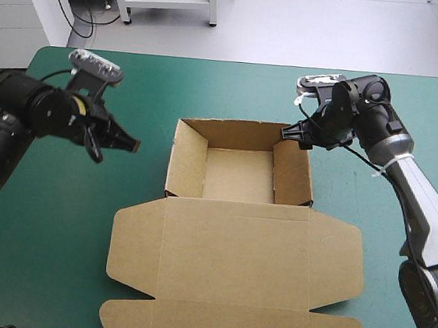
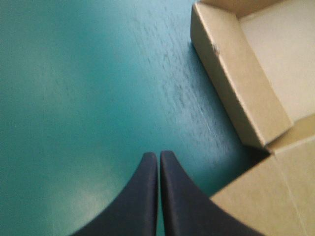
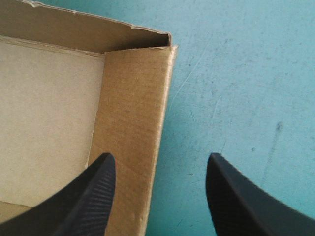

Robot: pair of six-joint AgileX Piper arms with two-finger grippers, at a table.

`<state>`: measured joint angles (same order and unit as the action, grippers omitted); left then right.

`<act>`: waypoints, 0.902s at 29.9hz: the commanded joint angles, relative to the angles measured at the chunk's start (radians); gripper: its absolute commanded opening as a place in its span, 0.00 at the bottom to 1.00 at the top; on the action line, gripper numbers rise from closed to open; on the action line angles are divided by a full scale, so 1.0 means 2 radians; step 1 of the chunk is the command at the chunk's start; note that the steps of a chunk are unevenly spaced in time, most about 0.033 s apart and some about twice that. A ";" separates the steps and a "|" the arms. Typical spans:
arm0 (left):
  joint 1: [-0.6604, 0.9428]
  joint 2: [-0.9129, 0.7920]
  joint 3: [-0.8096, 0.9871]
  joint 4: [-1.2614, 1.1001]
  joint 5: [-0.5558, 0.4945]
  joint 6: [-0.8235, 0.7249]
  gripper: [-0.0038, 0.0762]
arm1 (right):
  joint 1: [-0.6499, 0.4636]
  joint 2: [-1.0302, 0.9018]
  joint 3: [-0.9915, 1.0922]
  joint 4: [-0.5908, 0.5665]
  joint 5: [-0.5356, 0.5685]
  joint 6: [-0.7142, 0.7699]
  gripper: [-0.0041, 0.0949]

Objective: Fold the box

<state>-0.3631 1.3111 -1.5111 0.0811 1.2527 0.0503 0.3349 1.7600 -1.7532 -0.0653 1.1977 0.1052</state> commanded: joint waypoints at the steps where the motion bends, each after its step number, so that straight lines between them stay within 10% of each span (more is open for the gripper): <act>1: 0.001 -0.079 0.071 -0.001 -0.029 0.000 0.04 | -0.002 -0.004 -0.016 -0.001 -0.014 0.000 0.56; 17: 0.001 -0.338 0.384 -0.086 -0.091 0.027 0.04 | -0.002 0.070 -0.016 0.042 -0.014 0.001 0.54; 27: 0.001 -0.423 0.466 -0.083 -0.105 0.041 0.04 | -0.002 0.075 -0.016 0.059 -0.014 -0.001 0.03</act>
<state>-0.3631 0.4823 -0.5696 -0.0778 1.1087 0.1285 0.3349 1.9647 -1.7532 0.0356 1.1827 0.1081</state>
